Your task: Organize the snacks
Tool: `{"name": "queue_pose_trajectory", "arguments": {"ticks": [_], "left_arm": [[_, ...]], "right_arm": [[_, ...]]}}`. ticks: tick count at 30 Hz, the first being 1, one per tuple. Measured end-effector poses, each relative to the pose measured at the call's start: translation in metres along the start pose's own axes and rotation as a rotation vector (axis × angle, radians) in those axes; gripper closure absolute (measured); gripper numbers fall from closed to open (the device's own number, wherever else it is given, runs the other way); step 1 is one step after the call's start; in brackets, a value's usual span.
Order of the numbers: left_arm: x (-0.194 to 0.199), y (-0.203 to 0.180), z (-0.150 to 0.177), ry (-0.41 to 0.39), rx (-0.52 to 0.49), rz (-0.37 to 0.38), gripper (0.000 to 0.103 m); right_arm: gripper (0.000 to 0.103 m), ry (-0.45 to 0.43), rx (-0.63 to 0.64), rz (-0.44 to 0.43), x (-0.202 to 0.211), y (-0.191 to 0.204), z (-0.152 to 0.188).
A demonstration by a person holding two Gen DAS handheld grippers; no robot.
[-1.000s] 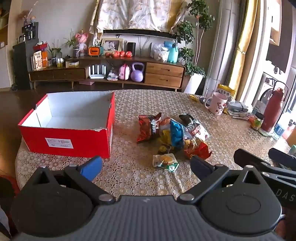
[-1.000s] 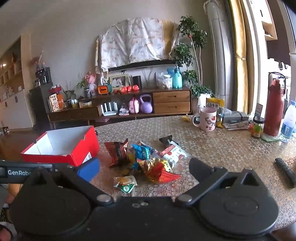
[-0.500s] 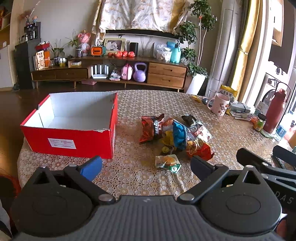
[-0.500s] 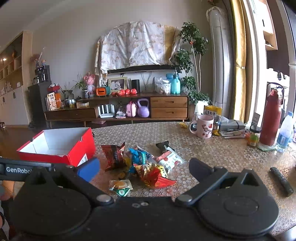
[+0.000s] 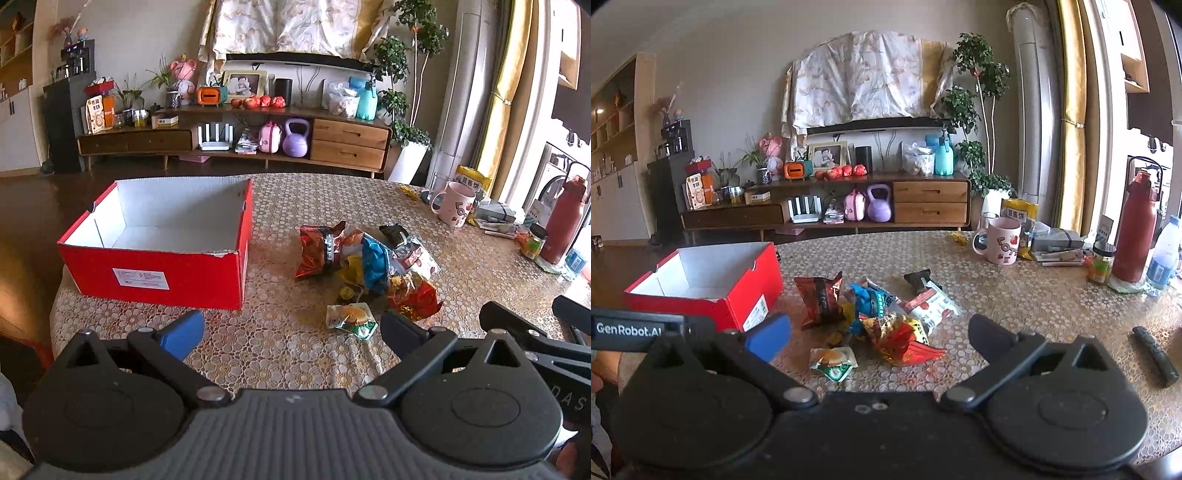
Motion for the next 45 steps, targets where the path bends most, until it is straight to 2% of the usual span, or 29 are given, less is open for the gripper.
{"name": "queue_pose_trajectory", "arguments": {"ticks": [13,31,45], "left_arm": [[0.007,0.004,-0.001,-0.008,0.004,-0.020,0.000],[0.020,-0.002,-0.005,-0.038,-0.017,0.004,0.001],[0.018,-0.007,-0.004,-0.026,-0.019,0.017,0.001]], "right_arm": [[0.000,0.008,-0.010,0.006,0.002,-0.001,0.000],[0.000,-0.021,-0.003,0.004,0.014,0.003,-0.003],[0.000,-0.018,-0.002,0.009,0.015,0.001,-0.006]]}}
Point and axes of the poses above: each gripper's, at about its wrist camera, not at the fingertips, and x roughly against the way its jaws point, y to its left, z to its underside, the point moved 6 cm from there along -x, roughly the way its jaws point, and after that the axes turned 11 degrees about -y, right-handed, at the moved point
